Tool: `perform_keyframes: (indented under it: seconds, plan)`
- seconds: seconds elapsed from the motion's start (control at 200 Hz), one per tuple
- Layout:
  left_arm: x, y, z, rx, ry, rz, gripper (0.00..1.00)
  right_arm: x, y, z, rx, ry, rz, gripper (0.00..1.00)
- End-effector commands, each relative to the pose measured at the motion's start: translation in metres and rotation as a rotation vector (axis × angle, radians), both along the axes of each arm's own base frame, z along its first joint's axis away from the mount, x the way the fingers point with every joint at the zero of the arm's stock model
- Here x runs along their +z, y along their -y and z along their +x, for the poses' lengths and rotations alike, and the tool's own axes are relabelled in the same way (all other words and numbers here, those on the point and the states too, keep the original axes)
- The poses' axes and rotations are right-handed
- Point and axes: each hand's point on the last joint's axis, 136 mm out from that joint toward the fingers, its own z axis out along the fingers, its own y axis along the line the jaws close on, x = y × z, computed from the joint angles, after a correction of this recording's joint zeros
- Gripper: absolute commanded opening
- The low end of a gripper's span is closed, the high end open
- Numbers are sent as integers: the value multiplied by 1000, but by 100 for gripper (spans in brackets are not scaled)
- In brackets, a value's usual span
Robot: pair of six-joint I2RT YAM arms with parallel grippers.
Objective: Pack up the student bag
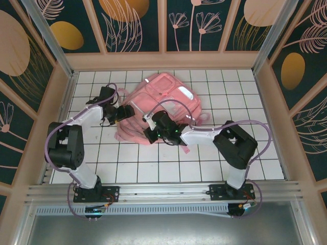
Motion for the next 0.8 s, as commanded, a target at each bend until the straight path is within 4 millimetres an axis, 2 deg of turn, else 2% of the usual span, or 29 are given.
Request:
perform_keyframes:
  seconds: [0.0, 0.11, 0.19, 0.275, 0.29, 0.35, 0.495, 0.636, 0.796]
  plan:
    - [11, 10, 14, 70, 34, -88, 78, 22, -32, -16, 116, 48, 75, 0]
    - [13, 15, 21, 87, 55, -89, 71, 21, -34, -19, 126, 46, 74, 0]
    - [5, 14, 21, 93, 47, -74, 58, 21, -34, -20, 127, 47, 68, 0]
    - [1, 11, 22, 79, 56, -43, 31, 20, -32, -21, 117, 46, 54, 0]
    - [-10, 8, 22, 77, 38, -22, 27, 20, -31, -22, 113, 45, 50, 0]
    - [-18, -2, 23, 63, 41, 60, 0, 14, -23, -22, 93, 34, 15, 0]
    - [-36, -28, 27, 1, 17, 260, 0, -10, 17, -22, 1, 12, -122, 0]
    - [-43, -41, 34, -11, 9, 304, 0, -34, 59, -31, -68, -19, -194, 0]
    - [-44, -57, 46, -57, 27, 412, 0, -39, 95, -22, -196, -9, -248, 0]
